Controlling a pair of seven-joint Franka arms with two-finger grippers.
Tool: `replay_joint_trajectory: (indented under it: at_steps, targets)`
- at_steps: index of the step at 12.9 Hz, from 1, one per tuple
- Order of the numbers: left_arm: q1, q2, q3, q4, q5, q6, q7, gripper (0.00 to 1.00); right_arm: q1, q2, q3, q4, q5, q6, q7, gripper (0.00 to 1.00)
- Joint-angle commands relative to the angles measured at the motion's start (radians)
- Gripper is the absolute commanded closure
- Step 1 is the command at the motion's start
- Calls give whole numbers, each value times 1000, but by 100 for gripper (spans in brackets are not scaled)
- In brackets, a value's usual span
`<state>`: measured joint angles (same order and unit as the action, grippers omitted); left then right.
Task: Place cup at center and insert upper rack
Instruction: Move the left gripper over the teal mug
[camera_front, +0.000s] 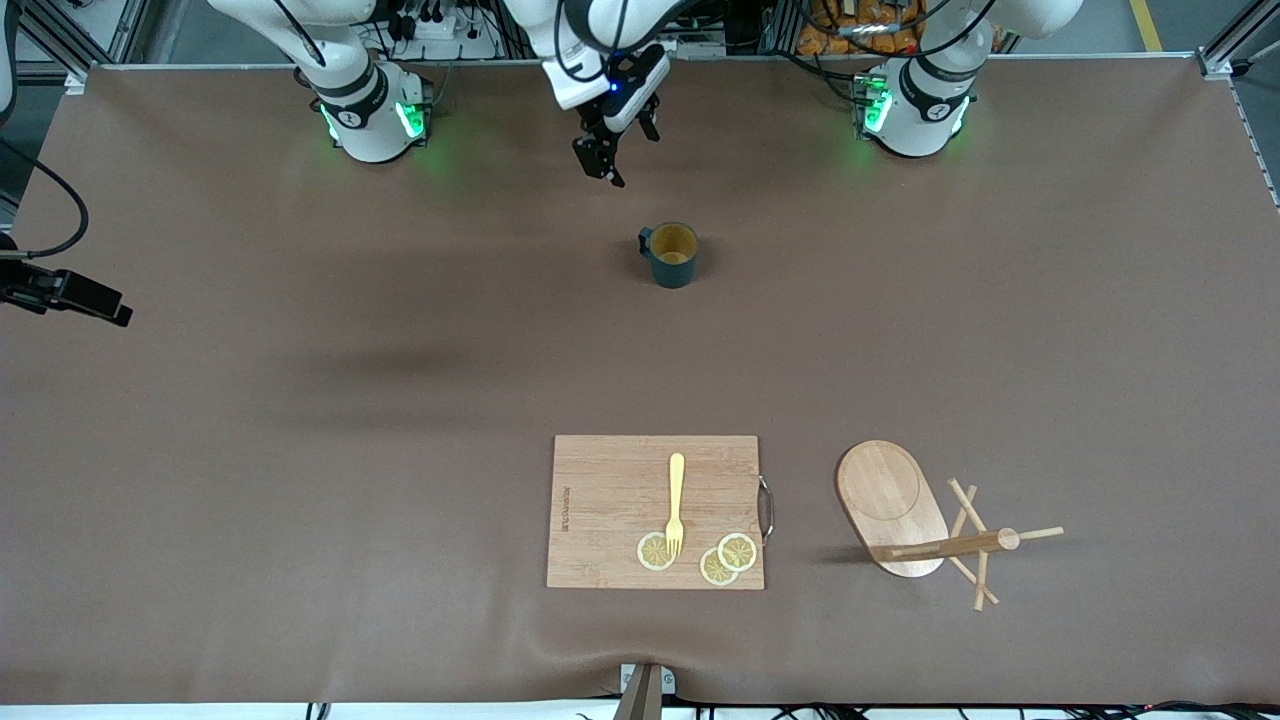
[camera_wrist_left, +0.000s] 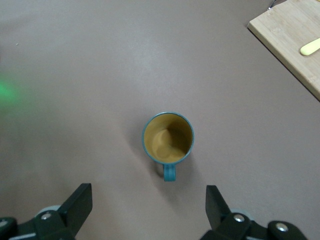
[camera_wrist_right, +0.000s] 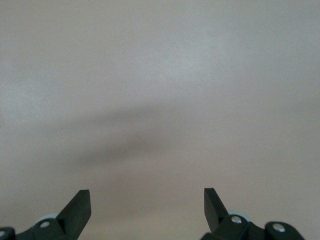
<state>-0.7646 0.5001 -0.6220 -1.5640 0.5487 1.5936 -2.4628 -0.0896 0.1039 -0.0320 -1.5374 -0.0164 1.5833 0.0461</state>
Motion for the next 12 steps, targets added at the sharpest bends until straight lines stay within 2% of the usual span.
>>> replay_joint_trajectory:
  at_steps: [1, 3, 5, 9, 12]
  targets:
    - [-99, 102, 74, 79, 63, -46, -42, 0, -9, -20, 6, -7, 6, -11, -3, 0]
    - [-220, 176, 195, 143, 65, -60, -48, 0, -9, -20, 6, -6, 6, -9, -3, 0]
    - [-297, 230, 286, 180, 63, -64, -48, 0, -9, -20, 7, -6, 9, -8, -3, 0]
    - [-360, 300, 378, 196, 63, -64, -44, 0, -1, -15, 12, -3, 10, 3, -3, 0]
    - [-374, 356, 407, 226, 65, -63, -45, 0, 2, -10, 12, -3, 47, 9, -8, 0]
